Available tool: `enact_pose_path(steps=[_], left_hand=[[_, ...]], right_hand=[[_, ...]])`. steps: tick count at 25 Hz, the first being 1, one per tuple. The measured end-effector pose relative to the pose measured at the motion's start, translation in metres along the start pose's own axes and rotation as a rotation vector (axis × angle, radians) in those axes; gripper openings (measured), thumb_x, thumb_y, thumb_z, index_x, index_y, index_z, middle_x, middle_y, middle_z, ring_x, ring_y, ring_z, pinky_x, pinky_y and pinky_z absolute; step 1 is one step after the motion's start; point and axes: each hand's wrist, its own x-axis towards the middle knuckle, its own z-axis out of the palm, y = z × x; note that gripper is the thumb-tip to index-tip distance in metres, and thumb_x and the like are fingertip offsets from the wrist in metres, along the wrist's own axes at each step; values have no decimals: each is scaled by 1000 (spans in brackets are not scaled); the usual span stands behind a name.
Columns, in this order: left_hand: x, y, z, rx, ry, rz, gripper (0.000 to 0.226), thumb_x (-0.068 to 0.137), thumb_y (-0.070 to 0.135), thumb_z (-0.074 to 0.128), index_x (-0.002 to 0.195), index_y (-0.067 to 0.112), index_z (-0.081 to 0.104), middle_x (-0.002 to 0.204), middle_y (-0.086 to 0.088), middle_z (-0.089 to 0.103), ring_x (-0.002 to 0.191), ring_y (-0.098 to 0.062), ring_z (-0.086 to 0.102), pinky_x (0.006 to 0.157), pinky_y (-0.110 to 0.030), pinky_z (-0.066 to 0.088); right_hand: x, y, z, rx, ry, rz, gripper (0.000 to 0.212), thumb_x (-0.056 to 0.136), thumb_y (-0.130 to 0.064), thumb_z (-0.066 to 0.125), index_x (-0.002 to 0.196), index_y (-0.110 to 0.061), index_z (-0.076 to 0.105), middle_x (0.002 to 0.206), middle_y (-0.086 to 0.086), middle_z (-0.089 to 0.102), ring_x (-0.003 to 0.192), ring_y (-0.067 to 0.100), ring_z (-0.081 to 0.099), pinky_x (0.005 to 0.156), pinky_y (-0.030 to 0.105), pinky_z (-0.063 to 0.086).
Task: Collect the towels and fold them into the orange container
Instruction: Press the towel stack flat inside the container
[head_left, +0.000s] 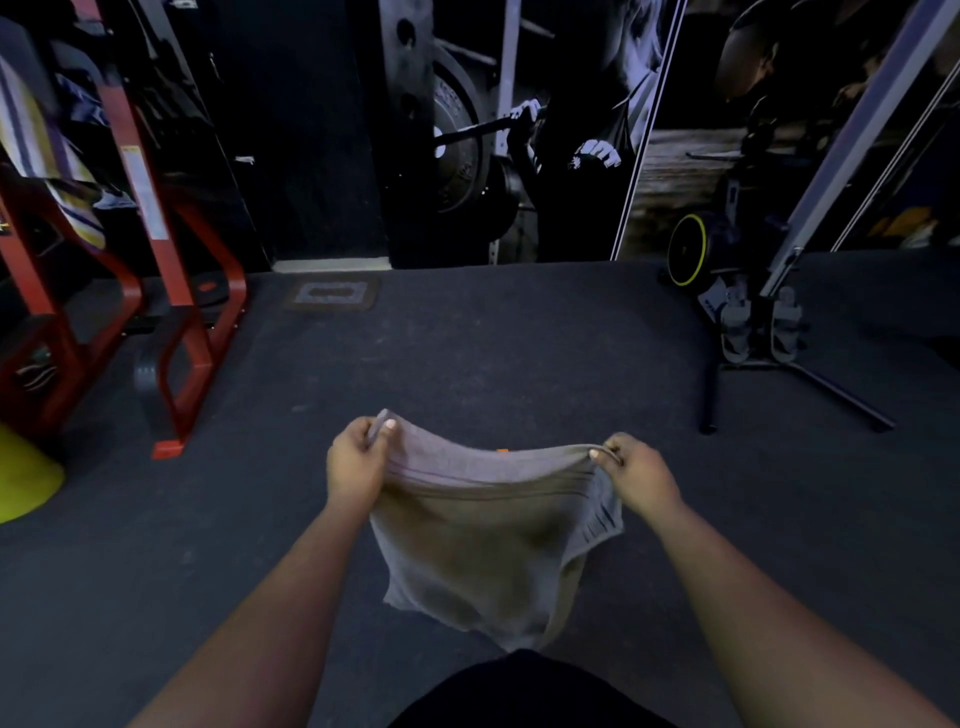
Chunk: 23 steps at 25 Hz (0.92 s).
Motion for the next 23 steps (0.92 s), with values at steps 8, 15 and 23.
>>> enact_pose_path(steps=[8,15,23], left_hand=[[5,-10,10,-180,152,-178,29,100,34,60,81,12,62,75,3,62,73,-14,58,76,-41,50],[-32,0,39,-402,-215,-147,9,99,16,66,101,9,72,93,-12,77,81,-21,70,72,-38,56],[-50,18,55,-487,-414,-110,16,105,7,53,110,1,67,93,-7,75,84,-17,70,74,-35,58]], right_hand=[[-9,-7,13,-108,-100,197,31,103,-38,52,80,-18,51,90,15,65,89,32,64,70,38,45],[-26,-59,19,926,-352,101,18,105,-10,52,116,-18,63,87,9,69,73,18,71,60,31,60],[-19,-92,33,70,-104,-414,3,84,-36,74,86,-34,75,78,-17,73,76,1,68,71,30,54]])
